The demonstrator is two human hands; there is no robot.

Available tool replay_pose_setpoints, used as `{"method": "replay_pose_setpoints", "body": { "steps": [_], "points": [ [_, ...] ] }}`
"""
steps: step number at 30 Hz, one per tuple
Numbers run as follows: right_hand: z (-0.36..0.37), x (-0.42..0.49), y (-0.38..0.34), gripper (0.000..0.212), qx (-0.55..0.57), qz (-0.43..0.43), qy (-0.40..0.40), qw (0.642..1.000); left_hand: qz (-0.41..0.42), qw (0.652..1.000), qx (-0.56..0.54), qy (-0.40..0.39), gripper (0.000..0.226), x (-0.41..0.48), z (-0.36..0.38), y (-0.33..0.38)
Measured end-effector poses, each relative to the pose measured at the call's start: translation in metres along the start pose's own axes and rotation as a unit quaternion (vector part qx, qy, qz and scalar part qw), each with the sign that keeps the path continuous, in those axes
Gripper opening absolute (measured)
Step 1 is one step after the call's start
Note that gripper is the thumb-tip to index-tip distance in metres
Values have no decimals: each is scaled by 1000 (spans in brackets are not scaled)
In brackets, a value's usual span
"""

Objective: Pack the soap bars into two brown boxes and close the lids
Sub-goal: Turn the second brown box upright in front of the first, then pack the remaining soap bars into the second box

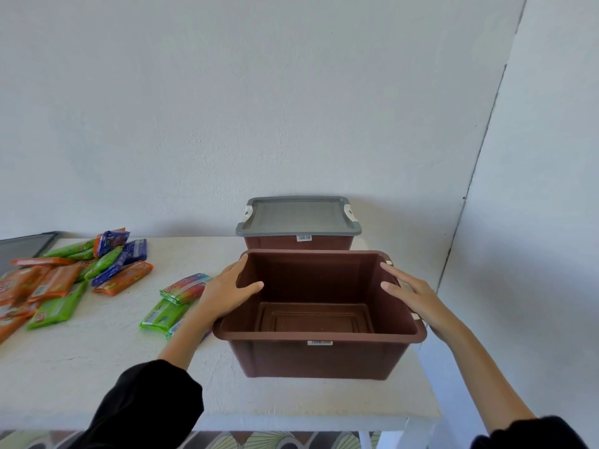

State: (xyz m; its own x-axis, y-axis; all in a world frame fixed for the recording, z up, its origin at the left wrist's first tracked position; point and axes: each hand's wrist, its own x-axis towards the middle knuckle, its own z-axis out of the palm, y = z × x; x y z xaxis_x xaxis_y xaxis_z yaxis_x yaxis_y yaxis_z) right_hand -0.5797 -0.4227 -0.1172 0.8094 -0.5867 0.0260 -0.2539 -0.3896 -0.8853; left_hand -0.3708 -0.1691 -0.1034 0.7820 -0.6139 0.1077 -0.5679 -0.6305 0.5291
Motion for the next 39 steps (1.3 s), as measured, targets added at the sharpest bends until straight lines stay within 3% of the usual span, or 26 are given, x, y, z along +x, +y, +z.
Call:
{"method": "replay_pose_setpoints", "body": {
  "steps": [13, 17, 19, 25, 31, 39],
  "points": [
    [-6, -6, -19, 43, -105, -8, 5, 994, -23, 1000, -15, 14, 56, -13, -4, 3],
    [-1, -9, -39, 36, -158, -55, 73, 983, -21, 993, -90, 70, 42, -26, -19, -1],
    [10, -8, -58, 34, -171, -99, 69, 978, -25, 988, -116, 99, 34, -35, -31, -6],
    [99, -9, -130, 34, -125, -201, -4, 972, -35, 978, -130, 161, 26, -74, -86, -42],
    [227, -11, -196, 33, -89, -244, -83, 962, -64, 971, -115, 198, 15, -109, -146, -113],
    [387, -9, -269, 33, -83, -295, -153, 939, -118, 964, -82, 222, 27, -130, -219, -230]
  ]
}}
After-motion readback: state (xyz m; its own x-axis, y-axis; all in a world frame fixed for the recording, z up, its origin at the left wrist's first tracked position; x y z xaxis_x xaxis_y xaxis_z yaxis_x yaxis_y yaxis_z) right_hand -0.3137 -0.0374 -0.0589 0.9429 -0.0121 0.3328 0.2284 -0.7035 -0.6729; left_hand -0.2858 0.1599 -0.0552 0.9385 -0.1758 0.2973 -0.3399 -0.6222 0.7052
